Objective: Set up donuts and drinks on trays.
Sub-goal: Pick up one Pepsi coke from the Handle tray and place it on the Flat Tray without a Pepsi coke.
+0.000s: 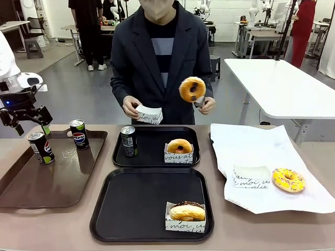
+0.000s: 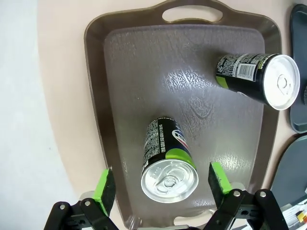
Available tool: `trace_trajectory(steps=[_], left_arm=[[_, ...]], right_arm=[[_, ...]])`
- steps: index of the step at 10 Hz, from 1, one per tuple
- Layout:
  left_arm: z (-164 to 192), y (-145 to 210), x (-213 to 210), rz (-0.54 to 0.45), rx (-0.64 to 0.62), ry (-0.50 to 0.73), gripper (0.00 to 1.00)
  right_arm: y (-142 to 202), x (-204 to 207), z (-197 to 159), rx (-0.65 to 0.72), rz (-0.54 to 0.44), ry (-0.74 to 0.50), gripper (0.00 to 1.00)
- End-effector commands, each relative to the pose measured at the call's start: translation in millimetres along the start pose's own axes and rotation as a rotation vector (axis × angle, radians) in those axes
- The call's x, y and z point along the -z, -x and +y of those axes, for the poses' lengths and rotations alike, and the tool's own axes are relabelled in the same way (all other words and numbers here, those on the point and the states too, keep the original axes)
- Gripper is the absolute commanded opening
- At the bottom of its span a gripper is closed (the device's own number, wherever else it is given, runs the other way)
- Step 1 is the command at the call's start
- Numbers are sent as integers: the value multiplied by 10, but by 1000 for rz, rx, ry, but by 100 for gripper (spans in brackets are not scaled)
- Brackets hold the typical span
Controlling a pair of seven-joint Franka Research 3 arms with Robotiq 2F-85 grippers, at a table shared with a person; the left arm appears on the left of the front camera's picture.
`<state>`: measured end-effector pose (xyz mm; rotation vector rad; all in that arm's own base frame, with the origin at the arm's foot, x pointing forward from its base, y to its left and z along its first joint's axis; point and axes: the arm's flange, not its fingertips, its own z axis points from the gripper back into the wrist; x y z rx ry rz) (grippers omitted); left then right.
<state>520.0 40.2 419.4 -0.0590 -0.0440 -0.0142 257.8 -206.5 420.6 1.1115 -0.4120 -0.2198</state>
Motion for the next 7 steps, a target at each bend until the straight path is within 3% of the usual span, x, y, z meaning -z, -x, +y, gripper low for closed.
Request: trace_trajectory(steps=[1,7], left_arm=[[13,45,93,-11,22,13,100],[-52,46,381,27,19,-54,100]], right_arm=[[-5,19,-6,-12,-8,-18,100],[-5,19,-6,-12,-8,-18,100]])
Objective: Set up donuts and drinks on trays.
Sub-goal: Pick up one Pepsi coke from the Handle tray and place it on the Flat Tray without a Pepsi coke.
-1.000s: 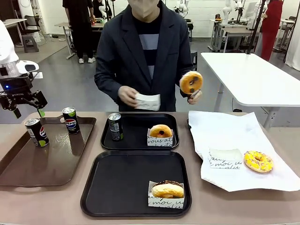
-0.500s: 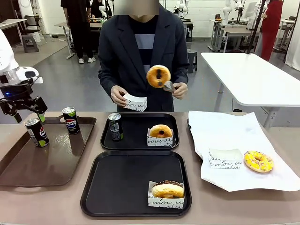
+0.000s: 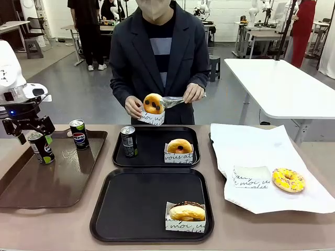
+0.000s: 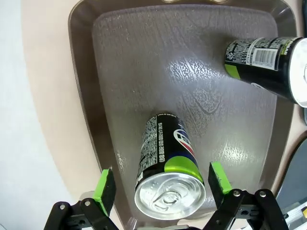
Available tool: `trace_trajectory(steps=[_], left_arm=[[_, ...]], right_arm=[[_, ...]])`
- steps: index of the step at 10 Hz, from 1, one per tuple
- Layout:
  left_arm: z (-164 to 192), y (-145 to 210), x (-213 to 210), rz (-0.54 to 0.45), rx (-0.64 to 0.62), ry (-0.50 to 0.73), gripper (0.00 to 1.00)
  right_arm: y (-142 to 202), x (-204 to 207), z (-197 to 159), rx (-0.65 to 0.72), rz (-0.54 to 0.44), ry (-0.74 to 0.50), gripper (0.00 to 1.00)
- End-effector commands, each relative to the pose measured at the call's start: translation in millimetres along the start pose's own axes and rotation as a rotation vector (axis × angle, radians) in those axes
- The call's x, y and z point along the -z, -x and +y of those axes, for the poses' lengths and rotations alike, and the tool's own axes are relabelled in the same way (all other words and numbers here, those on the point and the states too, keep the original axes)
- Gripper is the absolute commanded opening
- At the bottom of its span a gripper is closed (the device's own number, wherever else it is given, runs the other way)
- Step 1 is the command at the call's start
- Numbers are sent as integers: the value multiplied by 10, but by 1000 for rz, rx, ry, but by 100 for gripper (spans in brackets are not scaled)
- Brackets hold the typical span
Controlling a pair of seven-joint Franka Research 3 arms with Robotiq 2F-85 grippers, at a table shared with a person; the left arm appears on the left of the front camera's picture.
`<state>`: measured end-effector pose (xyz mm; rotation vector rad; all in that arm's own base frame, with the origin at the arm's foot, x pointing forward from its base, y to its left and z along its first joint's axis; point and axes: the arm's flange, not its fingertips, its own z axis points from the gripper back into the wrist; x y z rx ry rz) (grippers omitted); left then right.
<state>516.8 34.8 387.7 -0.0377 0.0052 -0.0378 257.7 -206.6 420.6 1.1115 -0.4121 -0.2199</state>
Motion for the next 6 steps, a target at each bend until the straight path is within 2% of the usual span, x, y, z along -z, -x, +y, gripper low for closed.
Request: trace_trajectory(steps=[1,6], left_arm=[[-12,-47,84,-28,-10,-40,100],[-16,-103,134,-36,-20,-40,100]], right_arm=[[-5,19,-6,-12,-8,-18,100],[-5,19,-6,-12,-8,-18,100]])
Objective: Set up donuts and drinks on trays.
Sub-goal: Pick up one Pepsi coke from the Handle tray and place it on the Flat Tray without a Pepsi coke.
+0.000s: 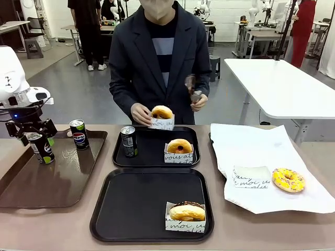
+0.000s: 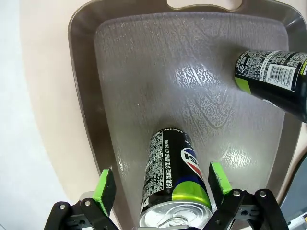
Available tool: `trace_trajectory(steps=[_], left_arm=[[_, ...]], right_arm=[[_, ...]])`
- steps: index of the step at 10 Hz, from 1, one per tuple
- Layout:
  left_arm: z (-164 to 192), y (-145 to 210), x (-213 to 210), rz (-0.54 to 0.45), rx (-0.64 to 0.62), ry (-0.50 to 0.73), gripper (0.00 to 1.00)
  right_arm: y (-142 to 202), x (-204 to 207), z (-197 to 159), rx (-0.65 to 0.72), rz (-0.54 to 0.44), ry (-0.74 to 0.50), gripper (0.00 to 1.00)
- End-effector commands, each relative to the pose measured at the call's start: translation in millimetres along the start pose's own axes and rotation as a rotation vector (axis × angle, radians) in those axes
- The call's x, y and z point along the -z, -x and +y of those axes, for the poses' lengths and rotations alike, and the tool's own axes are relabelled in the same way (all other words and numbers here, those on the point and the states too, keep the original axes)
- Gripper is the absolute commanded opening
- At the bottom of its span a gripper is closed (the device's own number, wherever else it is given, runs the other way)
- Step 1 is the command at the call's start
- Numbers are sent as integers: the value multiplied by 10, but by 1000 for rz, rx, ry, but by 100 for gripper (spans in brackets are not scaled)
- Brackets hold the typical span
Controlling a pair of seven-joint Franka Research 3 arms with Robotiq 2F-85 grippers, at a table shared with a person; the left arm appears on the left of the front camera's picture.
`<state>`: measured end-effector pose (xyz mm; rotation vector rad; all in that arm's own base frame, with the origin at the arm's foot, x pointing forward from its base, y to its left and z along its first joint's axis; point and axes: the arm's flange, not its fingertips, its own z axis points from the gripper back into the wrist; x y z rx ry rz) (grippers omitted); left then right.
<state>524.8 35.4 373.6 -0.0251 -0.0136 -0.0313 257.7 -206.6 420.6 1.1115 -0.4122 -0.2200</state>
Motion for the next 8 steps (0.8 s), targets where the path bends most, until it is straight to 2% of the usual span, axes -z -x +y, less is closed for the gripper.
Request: trace_trajectory(steps=[1,2,3,4,5,6,7,8], left_arm=[[-31,-23,-24,-7,-16,-30,100],[-34,-5,-33,-5,-16,-30,82],[-33,6,-46,-3,-18,-28,81],[-34,21,-59,-4,-19,-26,63],[-26,20,-77,-3,-23,-29,62],[-26,10,-93,4,-29,-31,43],[-31,7,-97,11,-36,-35,43],[-31,6,-100,19,-43,-39,24]], right_arm=[[-5,19,-6,-12,-8,-18,100],[-5,19,-6,-12,-8,-18,100],[-5,19,-6,-12,-8,-18,100],[-5,19,-6,-12,-8,-18,100],[-5,19,-6,-12,-8,-18,100],[-5,19,-6,-12,-8,-18,100],[-5,19,-6,-12,-8,-18,100],[-5,19,-6,-12,-8,-18,100]])
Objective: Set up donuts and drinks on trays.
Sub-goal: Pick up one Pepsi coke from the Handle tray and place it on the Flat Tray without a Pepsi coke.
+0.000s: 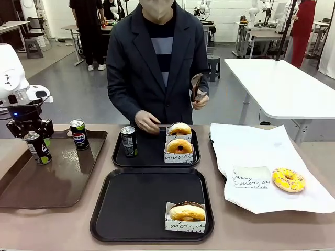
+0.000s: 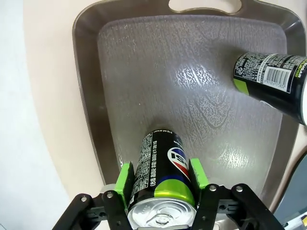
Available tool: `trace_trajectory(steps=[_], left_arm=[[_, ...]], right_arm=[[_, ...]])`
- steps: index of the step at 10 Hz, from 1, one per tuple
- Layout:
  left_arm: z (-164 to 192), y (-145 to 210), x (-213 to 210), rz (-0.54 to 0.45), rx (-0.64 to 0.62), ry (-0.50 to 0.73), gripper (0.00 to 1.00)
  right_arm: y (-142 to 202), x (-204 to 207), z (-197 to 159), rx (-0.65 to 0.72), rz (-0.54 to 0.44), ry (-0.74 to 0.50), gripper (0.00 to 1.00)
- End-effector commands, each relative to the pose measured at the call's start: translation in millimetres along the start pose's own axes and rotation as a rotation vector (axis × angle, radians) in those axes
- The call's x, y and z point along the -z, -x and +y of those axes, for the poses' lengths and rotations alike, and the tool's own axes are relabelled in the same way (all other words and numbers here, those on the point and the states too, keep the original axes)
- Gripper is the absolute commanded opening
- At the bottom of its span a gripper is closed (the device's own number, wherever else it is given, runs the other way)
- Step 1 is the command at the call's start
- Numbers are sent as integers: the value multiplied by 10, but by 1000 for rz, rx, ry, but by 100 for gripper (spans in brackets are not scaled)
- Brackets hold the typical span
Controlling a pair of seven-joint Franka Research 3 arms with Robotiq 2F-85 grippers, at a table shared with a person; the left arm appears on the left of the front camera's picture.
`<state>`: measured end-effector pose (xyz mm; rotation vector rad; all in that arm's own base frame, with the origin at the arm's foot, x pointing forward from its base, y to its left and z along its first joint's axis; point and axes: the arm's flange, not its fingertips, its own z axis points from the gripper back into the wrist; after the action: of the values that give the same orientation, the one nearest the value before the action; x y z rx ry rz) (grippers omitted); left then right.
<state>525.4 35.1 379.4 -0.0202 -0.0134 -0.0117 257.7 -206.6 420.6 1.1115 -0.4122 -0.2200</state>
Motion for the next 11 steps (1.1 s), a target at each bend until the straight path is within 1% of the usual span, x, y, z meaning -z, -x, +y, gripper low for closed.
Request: trace_trajectory(steps=[1,2,3,4,5,6,7,8,9,11], left_arm=[[-22,11,-45,20,-29,-39,23],[-22,6,-51,25,-33,-41,5],[-24,-2,-62,29,-35,-42,39],[-26,-7,-65,34,-36,-41,0],[-29,-6,-69,38,-34,-37,20],[-46,13,-131,25,-27,-15,0],[-106,67,-363,35,-14,8,0],[-178,184,-663,11,6,30,0],[-256,339,-959,-17,30,45,0],[-421,707,-1387,-35,51,72,0]], right_arm=[[-5,19,-6,-12,-8,-18,100],[-5,19,-6,-12,-8,-18,100],[-5,19,-6,-12,-8,-18,100],[-5,19,-6,-12,-8,-18,100],[-5,19,-6,-12,-8,-18,100],[-5,19,-6,-12,-8,-18,100],[-5,19,-6,-12,-8,-18,100],[-5,19,-6,-12,-8,-18,100],[-5,19,-6,-12,-8,-18,100],[-5,19,-6,-12,-8,-18,100]])
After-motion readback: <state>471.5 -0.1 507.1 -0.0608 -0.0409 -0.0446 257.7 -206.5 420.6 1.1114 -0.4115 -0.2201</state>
